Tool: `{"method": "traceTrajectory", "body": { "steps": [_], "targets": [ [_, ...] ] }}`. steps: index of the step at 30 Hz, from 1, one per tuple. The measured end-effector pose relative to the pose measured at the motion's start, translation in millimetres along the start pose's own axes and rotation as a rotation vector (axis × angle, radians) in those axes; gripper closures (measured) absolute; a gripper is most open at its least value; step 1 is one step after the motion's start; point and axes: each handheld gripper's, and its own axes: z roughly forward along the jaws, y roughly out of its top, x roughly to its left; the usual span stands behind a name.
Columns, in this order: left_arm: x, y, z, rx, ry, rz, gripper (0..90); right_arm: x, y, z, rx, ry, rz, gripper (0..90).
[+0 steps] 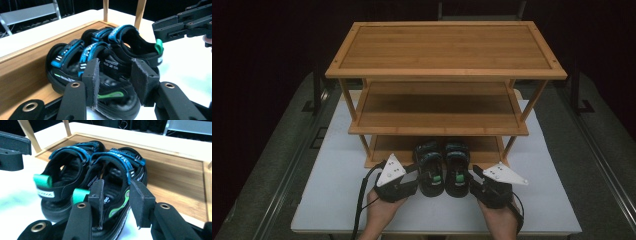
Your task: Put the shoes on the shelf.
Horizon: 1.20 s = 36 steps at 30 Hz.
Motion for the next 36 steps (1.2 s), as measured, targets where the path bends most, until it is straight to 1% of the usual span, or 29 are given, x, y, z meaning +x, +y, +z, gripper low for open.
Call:
{"method": "traceTrajectory", "body": {
  "steps": [2, 3, 4, 5, 6, 7, 8, 9, 10, 11, 12, 14, 15, 16, 17, 19, 20, 22, 23, 25, 28, 29, 30, 32, 34, 36],
  "targets": [
    [-3.9, -3.2, -2.8, 0.0, -0.001, -0.002, 57.5, 1.1, -2.3, -4.5, -0.001, 0.011, 0.0, 63.9],
    [-6.2, -5.1, -3.7, 0.007, -0.006, -0.003, 57.3, 1.8, -3.7, -6.8, 0.0, 0.014, -0.003, 63.9],
    [-8.8, -7.3, -4.5, 0.017, 0.001, 0.004, 56.7, 2.3, -5.1, -9.0, 0.001, 0.019, -0.009, 63.7],
    [-11.3, -10.0, -5.3, 0.017, 0.003, -0.001, 56.5, 2.8, -6.5, -11.3, 0.004, 0.02, -0.014, 63.7],
    [-13.4, -12.6, -5.8, 0.018, -0.005, -0.008, 56.5, 3.3, -8.1, -13.6, 0.004, 0.019, -0.017, 63.8],
    [-15.7, -15.1, -6.4, 0.02, 0.0, -0.007, 56.3, 3.7, -9.9, -15.9, 0.003, 0.022, -0.021, 63.8],
    [-17.6, -17.8, -7.4, 0.02, 0.008, -0.011, 56.3, 4.1, -11.5, -17.9, 0.006, 0.021, -0.026, 64.7],
    [-19.1, -20.4, -8.0, 0.019, 0.002, -0.021, 57.0, 4.7, -13.4, -20.2, 0.007, 0.022, -0.031, 67.2],
    [-21.1, -23.3, -8.8, 0.022, 0.005, -0.025, 57.6, 5.4, -15.6, -22.4, 0.004, 0.022, -0.035, 68.4],
    [-22.1, -25.2, -9.4, 0.021, 0.006, -0.03, 59.7, 5.7, -18.0, -23.8, 0.014, 0.026, -0.04, 71.4],
    [-23.0, -27.8, -10.3, 0.017, 0.001, -0.039, 61.6, 6.2, -19.6, -24.5, 0.017, 0.026, -0.044, 72.3],
    [-25.9, -32.9, -11.8, 0.019, 0.009, -0.038, 69.5, 7.3, -24.2, -25.4, 0.028, 0.032, -0.051, 77.7],
    [-26.5, -35.2, -11.5, 0.026, -0.001, -0.039, 71.8, 7.5, -25.5, -25.0, 0.032, 0.036, -0.054, 79.3],
    [-27.4, -37.6, -10.7, 0.035, -0.001, -0.033, 74.6, 7.7, -27.2, -24.3, 0.04, 0.041, -0.059, 82.2],
    [-28.2, -40.0, -9.1, 0.045, -0.001, -0.031, 79.6, 8.3, -28.9, -23.4, 0.048, 0.045, -0.062, 85.8],
    [-28.0, -44.8, -4.7, 0.063, -0.021, -0.048, 81.3, 9.7, -32.3, -20.4, 0.069, 0.055, -0.065, 87.9],
    [-28.6, -47.0, -2.1, 0.075, -0.024, -0.046, 83.9, 10.1, -34.3, -18.4, 0.081, 0.064, -0.067, 89.4],
    [-30.2, -50.5, 3.2, 0.093, -0.036, -0.05, 84.3, 11.5, -38.4, -14.7, 0.102, 0.068, -0.076, 89.6],
    [-31.6, -51.6, 5.8, 0.107, -0.03, -0.047, 84.3, 11.8, -40.5, -12.5, 0.113, 0.069, -0.078, 89.6],
    [-32.5, -53.7, 10.4, 0.116, -0.044, -0.047, 85.8, 11.9, -44.7, -9.0, 0.134, 0.069, -0.078, 89.8],
    [-33.9, -55.0, 15.1, 0.127, -0.047, -0.056, 85.3, 12.1, -49.9, -4.5, 0.159, 0.072, -0.084, 89.7],
    [-34.2, -55.3, 16.7, 0.135, -0.046, -0.056, 83.8, 12.1, -51.3, -3.5, 0.165, 0.073, -0.086, 89.7],
    [-34.8, -55.8, 17.8, 0.138, -0.032, -0.054, 81.9, 12.5, -52.5, -2.7, 0.172, 0.072, -0.086, 89.4],
    [-34.4, -56.6, 19.7, 0.138, -0.017, -0.064, 78.7, 11.5, -54.4, -1.7, 0.178, 0.069, -0.087, 81.2],
    [-34.3, -57.3, 21.0, 0.145, 0.011, -0.065, 72.7, 11.2, -55.3, -0.4, 0.186, 0.072, -0.086, 73.2],
    [-34.3, -58.2, 22.4, 0.152, 0.024, -0.067, 70.7, 12.4, -55.6, 0.8, 0.191, 0.062, -0.101, 70.4]
  ]
}}
